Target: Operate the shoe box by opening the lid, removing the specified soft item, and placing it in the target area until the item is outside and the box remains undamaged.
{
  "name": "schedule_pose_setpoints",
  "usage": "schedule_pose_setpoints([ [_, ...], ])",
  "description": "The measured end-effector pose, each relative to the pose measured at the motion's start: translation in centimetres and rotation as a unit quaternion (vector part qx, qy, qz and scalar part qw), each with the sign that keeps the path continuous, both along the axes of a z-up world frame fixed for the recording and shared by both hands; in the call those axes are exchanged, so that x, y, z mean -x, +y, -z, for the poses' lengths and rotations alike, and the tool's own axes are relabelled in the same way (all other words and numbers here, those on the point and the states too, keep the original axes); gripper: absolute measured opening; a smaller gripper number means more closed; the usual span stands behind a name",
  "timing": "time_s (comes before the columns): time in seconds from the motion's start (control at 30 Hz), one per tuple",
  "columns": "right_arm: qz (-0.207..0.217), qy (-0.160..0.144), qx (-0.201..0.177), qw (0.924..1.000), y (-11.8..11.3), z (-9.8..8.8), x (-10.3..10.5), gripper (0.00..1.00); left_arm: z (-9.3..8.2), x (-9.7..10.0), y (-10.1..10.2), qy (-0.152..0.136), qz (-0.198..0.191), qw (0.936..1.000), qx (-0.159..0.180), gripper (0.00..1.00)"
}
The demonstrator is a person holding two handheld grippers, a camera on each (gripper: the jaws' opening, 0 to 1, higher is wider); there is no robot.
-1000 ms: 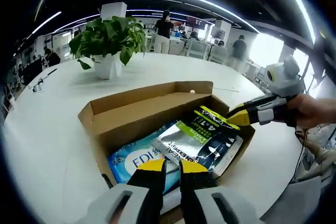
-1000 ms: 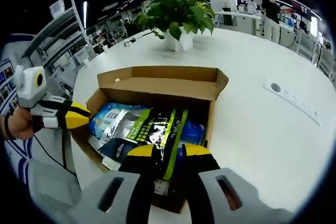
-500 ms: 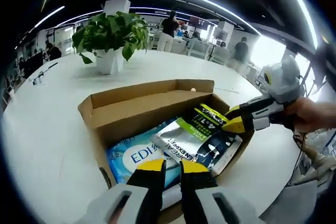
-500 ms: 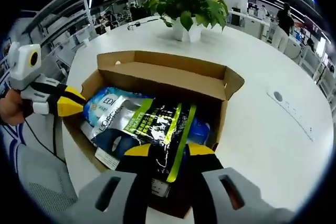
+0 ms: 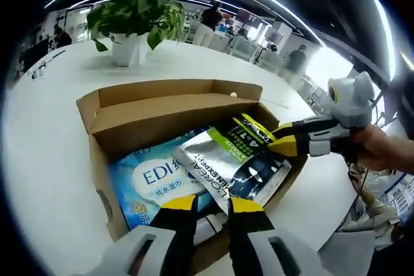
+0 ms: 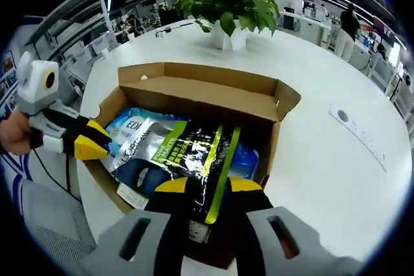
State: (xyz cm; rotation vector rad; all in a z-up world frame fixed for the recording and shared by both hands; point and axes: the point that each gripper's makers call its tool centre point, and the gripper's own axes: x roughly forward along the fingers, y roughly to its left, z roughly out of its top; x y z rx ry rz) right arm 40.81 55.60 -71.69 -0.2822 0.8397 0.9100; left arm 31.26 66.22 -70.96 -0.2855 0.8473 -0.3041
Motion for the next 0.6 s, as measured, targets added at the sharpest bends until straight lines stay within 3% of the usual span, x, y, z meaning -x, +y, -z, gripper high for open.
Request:
schedule_pose_setpoints([
  [0.17,0.003,0.005,-0.004,1.0000,-0.1,0.0,0.2,0.18,0.8,-0.1,0.1,0.021,-0.001,0.9998,0.004,0.18],
  [0.33,0.014,0.018,-0.011,0.9997,-0.2,0.2,0.3,0.14,1.6,-0.5,-0.2,0.046,-0.003,0.9984,0.034,0.18],
  [0.4,0.017,0.023,-0.015,0.9995,-0.3,0.3,0.5,0.15,1.5,-0.5,-0.9,0.053,0.012,0.9963,0.066,0.15],
  [0.6,0.030,0.030,-0.025,0.9988,-0.5,0.5,0.8,0.11,1.4,-0.8,-0.6,0.057,-0.006,0.9937,0.096,0.04],
])
